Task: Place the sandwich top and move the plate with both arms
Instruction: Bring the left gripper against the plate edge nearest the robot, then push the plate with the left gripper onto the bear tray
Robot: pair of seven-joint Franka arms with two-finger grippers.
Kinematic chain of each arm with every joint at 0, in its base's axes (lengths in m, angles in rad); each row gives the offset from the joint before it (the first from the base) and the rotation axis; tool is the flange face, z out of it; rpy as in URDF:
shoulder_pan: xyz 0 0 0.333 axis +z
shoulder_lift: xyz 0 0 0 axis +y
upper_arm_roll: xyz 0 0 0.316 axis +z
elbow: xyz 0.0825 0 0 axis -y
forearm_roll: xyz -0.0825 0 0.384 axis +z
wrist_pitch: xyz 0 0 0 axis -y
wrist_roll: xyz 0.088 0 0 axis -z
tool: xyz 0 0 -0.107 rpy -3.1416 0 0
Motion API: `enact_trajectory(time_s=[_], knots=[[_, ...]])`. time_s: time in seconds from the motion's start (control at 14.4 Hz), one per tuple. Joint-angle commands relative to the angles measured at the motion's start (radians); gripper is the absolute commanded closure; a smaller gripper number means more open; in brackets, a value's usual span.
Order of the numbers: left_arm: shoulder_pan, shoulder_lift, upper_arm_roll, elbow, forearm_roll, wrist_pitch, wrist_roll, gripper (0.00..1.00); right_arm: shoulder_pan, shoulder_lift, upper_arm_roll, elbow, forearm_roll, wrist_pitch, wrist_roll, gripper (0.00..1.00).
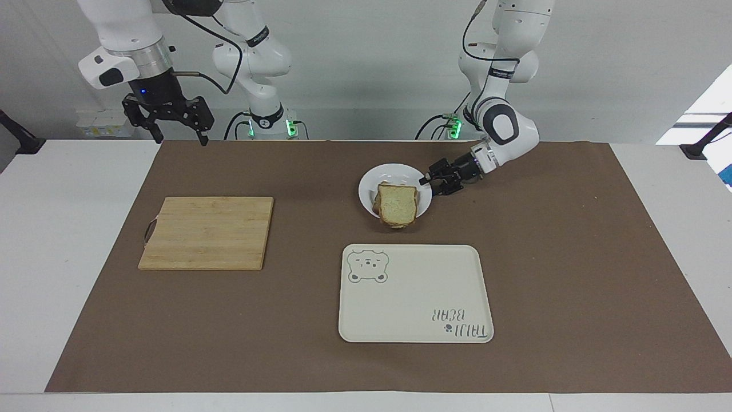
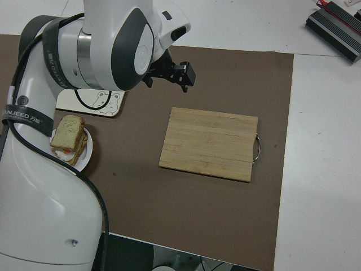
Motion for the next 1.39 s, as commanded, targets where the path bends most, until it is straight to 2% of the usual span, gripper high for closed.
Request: enact_trajectory(time_s=[0.0,0.07,0.21,0.42,0.62,0.83,1.32], knots=[[-0.016,-0.003,0.009,-0.004,-0.025,0.021,0.023,0.91,-0.004,-0.01,0.001,-0.009,-0.003,-0.009,-0.023,0.0],[-0.016,-0.003,0.009,-0.003,-0.025,0.021,0.023,1.0,-0.004,-0.01,0.001,-0.009,-0.003,-0.009,-0.023,0.0],[-0.022,-0.002,0.009,-0.004,-0.025,0.028,0.023,1.0,-0.004,-0.01,0.001,-0.009,-0.003,-0.009,-0.023,0.0],[-0.15,-0.002,0.006,-0.003,-0.025,0.192,0.021,1.0,-0.004,-0.01,0.001,-0.009,-0.003,-0.009,-0.023,0.0],[-0.15,-0.011,0.008,0.003,-0.027,0.183,0.014,1.0,-0.004,-0.01,0.001,-0.009,-0.003,-0.009,-0.023,0.0],[-0.131,-0.014,0.011,0.026,-0.027,0.148,0.0,1.0,-0.004,-0.01,0.001,-0.009,-0.003,-0.009,-0.023,0.0],[0.022,0.001,0.012,0.115,-0.025,-0.019,-0.042,1.0,-0.004,-0.01,0.001,-0.009,-0.003,-0.007,-0.024,0.0]])
